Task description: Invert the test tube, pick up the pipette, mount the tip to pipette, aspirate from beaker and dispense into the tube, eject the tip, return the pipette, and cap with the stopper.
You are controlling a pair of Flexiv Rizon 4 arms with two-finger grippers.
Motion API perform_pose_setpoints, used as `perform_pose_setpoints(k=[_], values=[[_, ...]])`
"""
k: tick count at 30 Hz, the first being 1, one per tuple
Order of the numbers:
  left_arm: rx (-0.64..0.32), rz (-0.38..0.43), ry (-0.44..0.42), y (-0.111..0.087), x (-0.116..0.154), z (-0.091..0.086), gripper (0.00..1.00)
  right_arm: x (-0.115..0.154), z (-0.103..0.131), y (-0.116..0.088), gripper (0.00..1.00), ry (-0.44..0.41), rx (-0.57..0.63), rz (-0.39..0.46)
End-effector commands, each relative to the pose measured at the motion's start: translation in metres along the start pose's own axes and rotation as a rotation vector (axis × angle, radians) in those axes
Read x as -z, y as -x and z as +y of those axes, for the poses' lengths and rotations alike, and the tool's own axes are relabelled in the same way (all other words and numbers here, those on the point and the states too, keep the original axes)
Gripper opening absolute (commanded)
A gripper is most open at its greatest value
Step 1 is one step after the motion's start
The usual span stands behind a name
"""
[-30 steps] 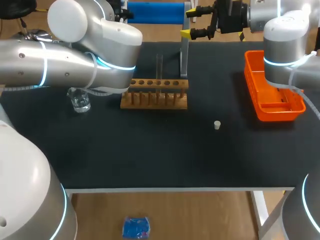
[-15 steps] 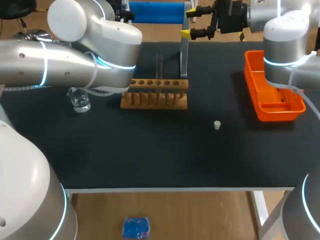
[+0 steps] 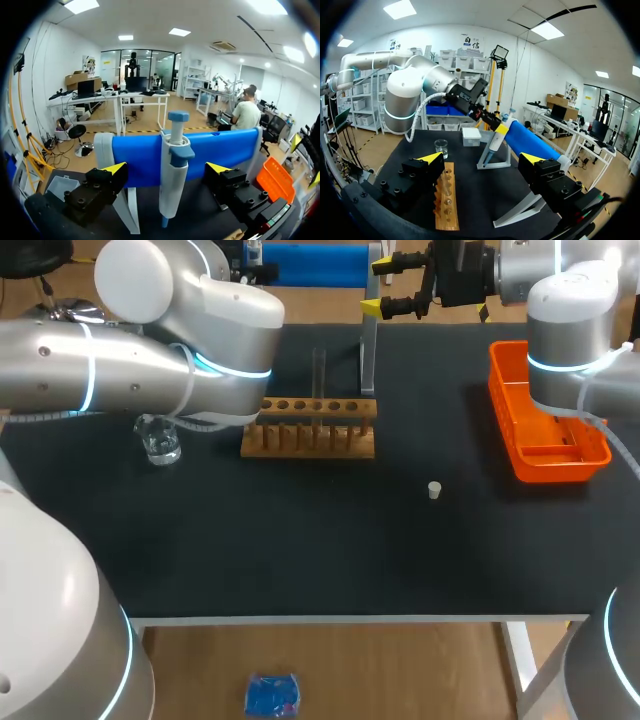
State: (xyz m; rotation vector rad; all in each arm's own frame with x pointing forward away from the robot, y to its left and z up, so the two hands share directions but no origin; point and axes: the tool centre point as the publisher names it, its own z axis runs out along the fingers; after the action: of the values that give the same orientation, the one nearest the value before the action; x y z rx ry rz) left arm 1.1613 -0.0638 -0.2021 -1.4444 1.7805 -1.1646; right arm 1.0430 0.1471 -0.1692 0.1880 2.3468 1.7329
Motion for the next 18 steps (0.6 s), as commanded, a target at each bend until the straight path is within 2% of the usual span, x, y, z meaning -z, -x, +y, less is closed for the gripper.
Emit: perform_pose_setpoints(k=[1,12,18], values=[[-0.003,0.002,-0.004,-0.001,0.003,-0.002,1.00,0.001,0.000,0.000,1.00,-0.003,-0.001,0.003],[-0.032,-0.005,-0.041,-0.002,0.022,-0.019,1.00,0.001,0.000,0.000,1.00,-0.003,-0.001,0.003],[-0.082,0.046,-0.079,-0.009,0.037,-0.034,1.00,0.001,0.000,0.000,1.00,-0.003,-0.001,0.003]])
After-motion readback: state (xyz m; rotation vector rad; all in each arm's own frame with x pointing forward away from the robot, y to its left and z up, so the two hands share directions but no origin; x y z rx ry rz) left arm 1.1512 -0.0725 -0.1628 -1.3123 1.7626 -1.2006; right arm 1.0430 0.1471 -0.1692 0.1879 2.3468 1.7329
